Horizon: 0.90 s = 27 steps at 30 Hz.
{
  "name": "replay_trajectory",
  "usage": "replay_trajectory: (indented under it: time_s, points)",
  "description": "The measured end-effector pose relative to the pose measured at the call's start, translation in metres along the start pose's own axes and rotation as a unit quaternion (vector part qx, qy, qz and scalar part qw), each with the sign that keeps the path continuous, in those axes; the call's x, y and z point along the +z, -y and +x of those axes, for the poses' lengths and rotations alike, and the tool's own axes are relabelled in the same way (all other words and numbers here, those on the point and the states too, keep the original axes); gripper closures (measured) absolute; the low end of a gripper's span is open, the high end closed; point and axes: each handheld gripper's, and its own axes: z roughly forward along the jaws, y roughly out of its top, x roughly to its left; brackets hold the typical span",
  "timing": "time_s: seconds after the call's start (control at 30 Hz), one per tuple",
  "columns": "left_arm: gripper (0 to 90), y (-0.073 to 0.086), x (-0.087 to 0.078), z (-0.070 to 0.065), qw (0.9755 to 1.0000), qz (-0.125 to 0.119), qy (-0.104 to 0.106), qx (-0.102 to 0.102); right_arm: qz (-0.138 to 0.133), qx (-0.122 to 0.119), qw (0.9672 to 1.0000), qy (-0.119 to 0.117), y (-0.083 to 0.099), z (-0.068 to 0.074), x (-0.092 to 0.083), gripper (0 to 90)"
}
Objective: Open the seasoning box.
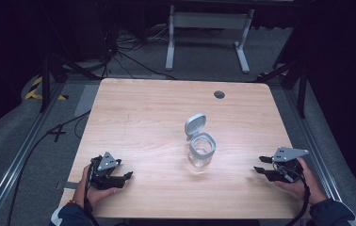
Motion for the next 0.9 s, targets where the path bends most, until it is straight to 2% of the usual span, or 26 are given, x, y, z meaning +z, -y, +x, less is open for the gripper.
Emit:
replay_trajectory:
  time_s: [0.1,0.13,0.17,0.2,0.33,0.47,0.53,0.57,0.67,0.87,0.9]
  points:
    - [33.2,0.0,0.0,-0.001,1.0,0.003,0.001,-0.004,0.002,0.01,1.0,-0.001,0.013,0.0,0.002,50.2]
    - [33.1,0.0,-0.001,0.001,1.0,0.002,-0.002,0.006,0.001,0.012,0.9999,0.001,0.016,0.001,0.002,49.9]
    - [33.1,0.0,0.0,0.0,1.0,0.003,-0.002,0.003,-0.001,0.014,0.9999,0.0,0.019,0.0,0.002,49.4]
    - [33.1,0.0,0.0,0.001,1.0,0.001,-0.004,0.009,-0.004,0.018,0.9998,0.002,0.024,0.0,0.002,48.7]
    - [32.8,0.0,0.0,0.0,1.0,0.0,0.002,-0.003,-0.013,0.031,0.9994,0.005,0.038,-0.001,0.0,47.1]
    - [32.4,0.0,0.0,0.0,1.0,0.006,0.003,-0.005,-0.027,0.055,0.9981,0.003,0.052,-0.002,-0.002,41.2]
    - [32.3,0.0,0.0,0.0,1.0,0.006,0.004,-0.004,-0.046,0.08,0.9957,0.0,0.062,-0.004,-0.004,36.1]
    - [32.3,0.0,0.0,0.0,1.0,0.006,0.003,-0.004,-0.047,0.089,0.9949,-0.001,0.064,-0.005,-0.005,35.4]
    - [32.2,-0.001,0.0,0.0,1.0,0.006,0.004,-0.002,-0.044,0.098,0.9941,0.011,0.065,-0.006,-0.005,31.5]
    - [31.8,-0.001,0.0,0.001,1.0,0.007,0.006,-0.001,-0.044,0.098,0.9941,0.011,0.065,-0.006,-0.005,31.4]
    - [31.5,-0.001,0.001,0.001,1.0,0.003,0.007,0.004,-0.044,0.097,0.9942,0.013,0.065,-0.006,-0.005,31.4]
